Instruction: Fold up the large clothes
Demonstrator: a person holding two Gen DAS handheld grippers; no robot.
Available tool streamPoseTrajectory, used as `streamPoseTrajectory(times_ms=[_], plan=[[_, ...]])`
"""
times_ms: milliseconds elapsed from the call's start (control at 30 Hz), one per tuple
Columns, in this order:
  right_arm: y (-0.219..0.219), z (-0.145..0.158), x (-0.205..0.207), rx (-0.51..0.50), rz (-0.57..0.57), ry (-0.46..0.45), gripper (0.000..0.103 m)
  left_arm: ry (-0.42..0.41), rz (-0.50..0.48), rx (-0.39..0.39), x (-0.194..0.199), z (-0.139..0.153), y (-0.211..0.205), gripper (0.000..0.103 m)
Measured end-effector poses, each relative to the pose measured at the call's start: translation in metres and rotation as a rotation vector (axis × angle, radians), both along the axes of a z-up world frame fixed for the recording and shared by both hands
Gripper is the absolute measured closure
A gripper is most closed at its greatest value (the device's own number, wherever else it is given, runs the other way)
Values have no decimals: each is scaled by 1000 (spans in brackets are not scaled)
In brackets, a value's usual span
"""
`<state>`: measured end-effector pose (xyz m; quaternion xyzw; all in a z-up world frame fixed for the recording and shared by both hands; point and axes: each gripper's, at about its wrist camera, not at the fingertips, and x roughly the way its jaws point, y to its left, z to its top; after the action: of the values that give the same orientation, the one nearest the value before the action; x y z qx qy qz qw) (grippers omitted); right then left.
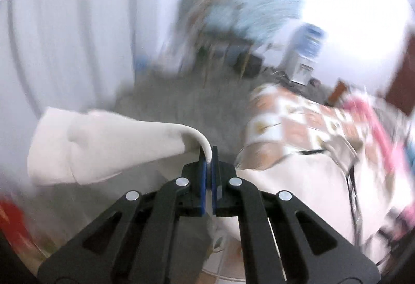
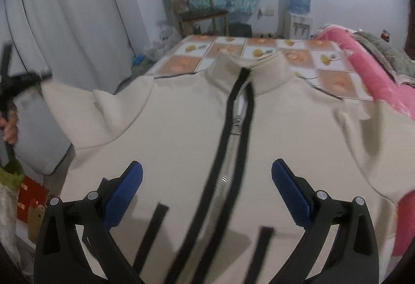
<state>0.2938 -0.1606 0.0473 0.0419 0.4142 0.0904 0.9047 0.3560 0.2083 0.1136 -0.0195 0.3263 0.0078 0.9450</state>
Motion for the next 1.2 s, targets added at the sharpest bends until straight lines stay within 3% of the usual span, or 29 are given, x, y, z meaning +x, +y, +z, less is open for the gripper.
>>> streamPoseTrajectory(times_ms=[67,167,267,300,333,367,400,500,600,800,1000,1200], plan=[[-14,10,-15,5,-16,-25,6,-61,-99,149,-17,26,-64,100],[-31,19,-37,-3,-37,-57,6,-81,-253,294,-48,30,-151,98],[-53,30,-63,-24,-66,-89,6,-22,-377,316,-71,2,-211,96],[-60,31,-69,-30,-73,-91,6,13,-408,310,-78,-12,-224,90],[-66,31,-75,-36,-80,-91,6,67,-436,290,-80,-31,-235,74],[-72,30,-80,-41,-87,-88,6,103,-443,274,-82,-44,-240,64],[-81,28,-84,-48,-96,-76,6,149,-445,246,-83,-60,-243,53],[-101,21,-91,-44,-102,-29,6,239,-446,114,-94,-85,-231,51],[-115,15,-89,-42,-105,9,6,209,-441,-12,-117,-84,-213,36],[-111,19,-66,13,-60,33,6,138,-350,-75,-130,-83,-176,35],[-48,42,-19,98,158,14,6,218,-70,-24,-95,-115,-145,36],[50,36,45,73,348,62,12,250,31,-97,-85,-149,-114,36]])
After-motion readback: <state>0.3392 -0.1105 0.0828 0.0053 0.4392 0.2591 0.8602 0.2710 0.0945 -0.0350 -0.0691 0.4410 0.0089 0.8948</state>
